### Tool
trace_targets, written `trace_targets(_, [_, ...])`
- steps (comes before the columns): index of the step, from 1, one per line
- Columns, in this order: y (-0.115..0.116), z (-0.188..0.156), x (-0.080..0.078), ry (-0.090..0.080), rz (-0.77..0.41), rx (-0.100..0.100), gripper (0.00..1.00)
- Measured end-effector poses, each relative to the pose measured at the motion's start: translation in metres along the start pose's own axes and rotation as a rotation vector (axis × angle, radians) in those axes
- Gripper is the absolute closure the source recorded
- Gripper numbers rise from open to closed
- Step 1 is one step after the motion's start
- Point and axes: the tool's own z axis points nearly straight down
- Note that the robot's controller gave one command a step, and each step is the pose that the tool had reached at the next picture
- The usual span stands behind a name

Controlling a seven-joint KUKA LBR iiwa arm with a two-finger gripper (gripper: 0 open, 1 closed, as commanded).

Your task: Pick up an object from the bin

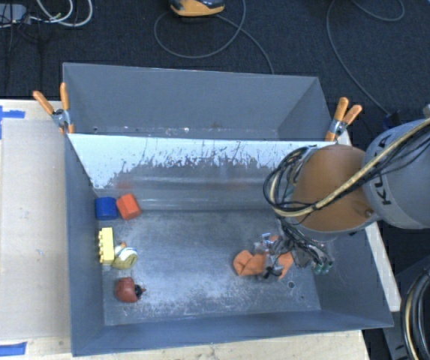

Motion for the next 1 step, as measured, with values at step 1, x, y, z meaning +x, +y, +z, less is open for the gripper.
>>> trace_targets(1, [0.0038,-0.1001,0.0058,0.0,0.04,-0.001,1.0])
